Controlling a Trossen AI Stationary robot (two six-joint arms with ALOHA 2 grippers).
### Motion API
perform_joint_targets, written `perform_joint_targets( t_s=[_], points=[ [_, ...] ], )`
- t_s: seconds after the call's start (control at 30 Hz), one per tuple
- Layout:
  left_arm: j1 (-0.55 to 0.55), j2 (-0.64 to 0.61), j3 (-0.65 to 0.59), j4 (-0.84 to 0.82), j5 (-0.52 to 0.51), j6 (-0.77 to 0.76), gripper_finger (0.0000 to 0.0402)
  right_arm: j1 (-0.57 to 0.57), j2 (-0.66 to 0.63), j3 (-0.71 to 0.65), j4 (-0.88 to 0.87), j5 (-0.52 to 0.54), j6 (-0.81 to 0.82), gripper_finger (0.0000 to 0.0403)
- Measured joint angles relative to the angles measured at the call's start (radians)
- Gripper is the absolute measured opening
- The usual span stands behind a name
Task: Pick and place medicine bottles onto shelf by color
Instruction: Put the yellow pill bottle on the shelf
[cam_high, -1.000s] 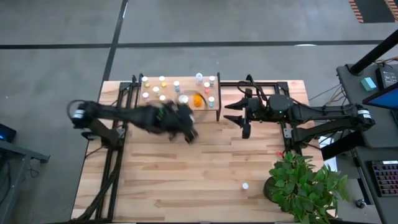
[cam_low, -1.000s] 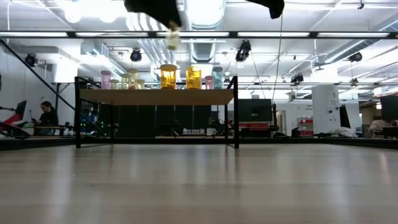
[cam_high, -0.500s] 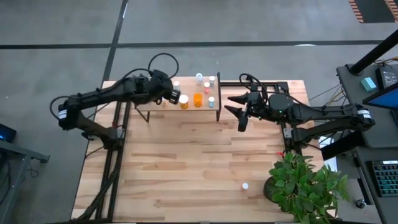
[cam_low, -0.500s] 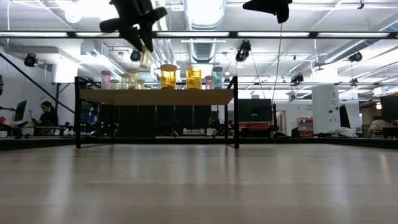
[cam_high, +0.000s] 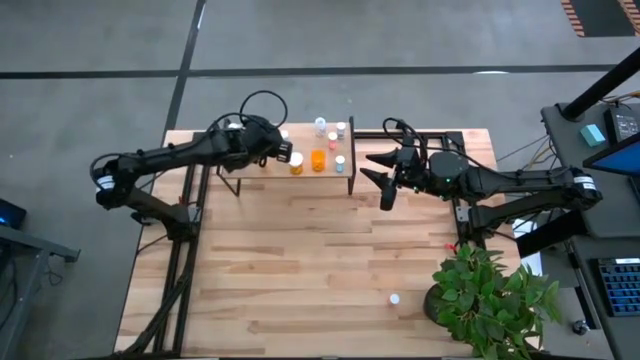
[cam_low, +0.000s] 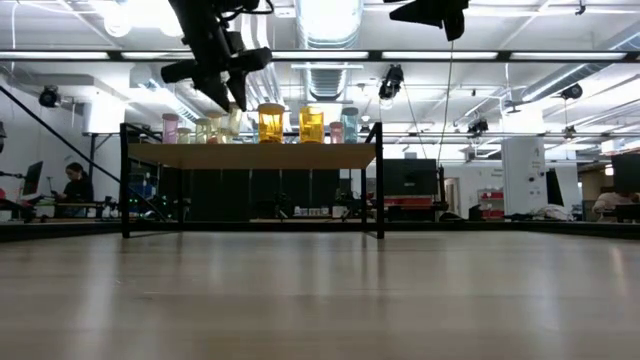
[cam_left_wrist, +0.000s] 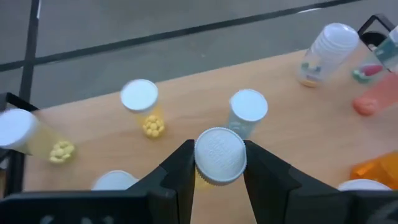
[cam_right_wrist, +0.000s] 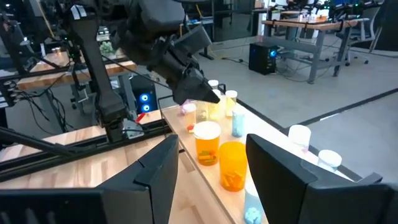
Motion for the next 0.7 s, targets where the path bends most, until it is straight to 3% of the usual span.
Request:
perform_joint_targets(
  t_s=[0.7],
  points=[
    [0.0,0.01,-0.103,0.129,-0.006,-0.056,0.0103,0.001,0.0,0.0,0.0,0.0,-0.007,0.0178]
  ],
)
